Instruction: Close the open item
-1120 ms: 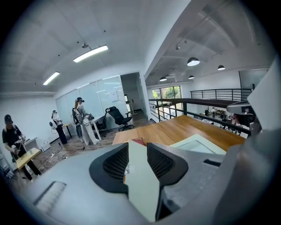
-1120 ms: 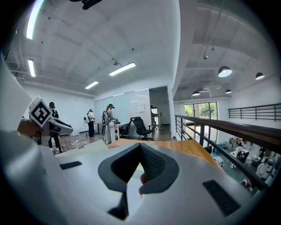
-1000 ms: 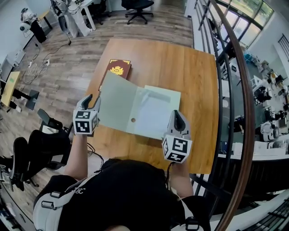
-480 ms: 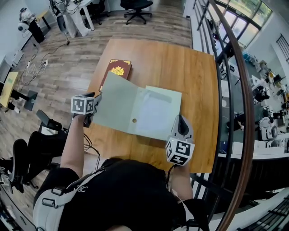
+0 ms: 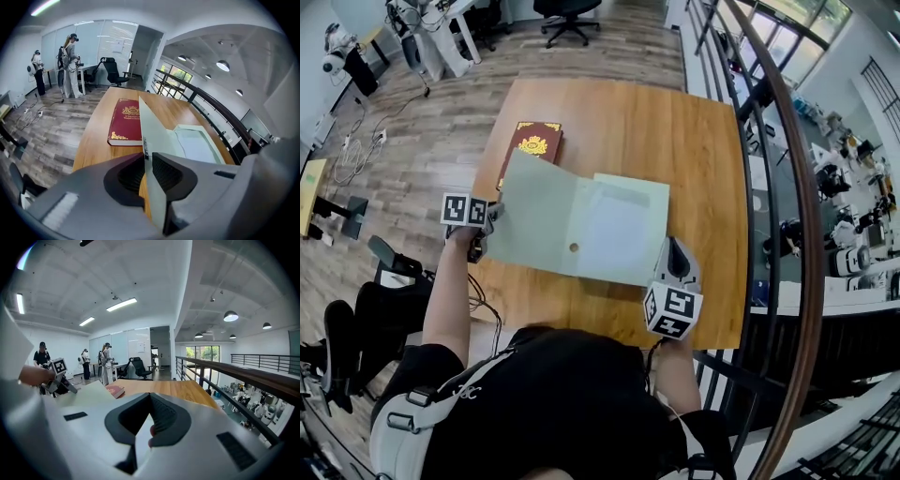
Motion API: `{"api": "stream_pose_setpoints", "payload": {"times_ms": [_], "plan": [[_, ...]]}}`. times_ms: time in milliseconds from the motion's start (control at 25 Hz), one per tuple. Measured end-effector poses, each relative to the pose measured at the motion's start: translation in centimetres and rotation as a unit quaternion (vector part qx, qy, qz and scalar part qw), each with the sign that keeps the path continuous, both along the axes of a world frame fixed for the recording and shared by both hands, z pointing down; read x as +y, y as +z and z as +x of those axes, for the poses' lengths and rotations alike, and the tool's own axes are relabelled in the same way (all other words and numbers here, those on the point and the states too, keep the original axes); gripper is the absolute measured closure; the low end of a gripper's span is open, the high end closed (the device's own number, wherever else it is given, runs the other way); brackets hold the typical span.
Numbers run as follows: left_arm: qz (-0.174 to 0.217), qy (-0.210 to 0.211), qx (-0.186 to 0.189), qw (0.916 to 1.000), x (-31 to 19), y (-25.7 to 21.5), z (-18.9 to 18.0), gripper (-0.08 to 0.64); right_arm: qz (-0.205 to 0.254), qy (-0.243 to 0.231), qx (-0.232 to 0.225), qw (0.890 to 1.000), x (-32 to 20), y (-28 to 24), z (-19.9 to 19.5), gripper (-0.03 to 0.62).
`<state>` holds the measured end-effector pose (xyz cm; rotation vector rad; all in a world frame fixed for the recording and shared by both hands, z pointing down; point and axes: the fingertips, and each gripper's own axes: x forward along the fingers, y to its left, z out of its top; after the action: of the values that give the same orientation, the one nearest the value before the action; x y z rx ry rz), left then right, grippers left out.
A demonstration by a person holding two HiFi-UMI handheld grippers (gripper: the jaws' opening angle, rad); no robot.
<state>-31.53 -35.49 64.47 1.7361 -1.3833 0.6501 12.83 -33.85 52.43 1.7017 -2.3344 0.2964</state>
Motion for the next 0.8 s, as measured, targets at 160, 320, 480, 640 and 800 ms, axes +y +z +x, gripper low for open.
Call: {"api": "stream_pose_setpoints", "payload": {"times_ms": [160, 320, 480, 640, 800], "plan": [[0.004, 0.006, 0.011, 0.9999, 0.3, -0.5, 0.2, 0.517, -0.018, 0.007, 0.002, 1.000, 0.1, 1.3, 0.5, 0.589], [0.004, 0.005, 0.057, 0.9984, 0.4, -1.9, 1.3, 0.535, -0.049, 0.010, -0.005, 0.999, -0.2, 3.2, 1.4, 0.588], [0.003, 0.009, 0.078, 0.9969, 0.7, -2.9, 2.5, 0.546, -0.087, 0.016, -0.007, 0.996, -0.3, 6.2, 2.9, 0.588], [0.005, 0.020, 0.067, 0.9976, 0.6, -3.7, 3.4, 0.549, -0.137, 0.023, -0.023, 0.990, 0.3, 10.1, 4.3, 0.556], [0.012, 0.031, 0.070, 0.9970, 0.5, -4.8, 4.8, 0.549, -0.195, 0.013, -0.044, 0.980, 1.5, 13.8, 5.0, 0.500]]}}
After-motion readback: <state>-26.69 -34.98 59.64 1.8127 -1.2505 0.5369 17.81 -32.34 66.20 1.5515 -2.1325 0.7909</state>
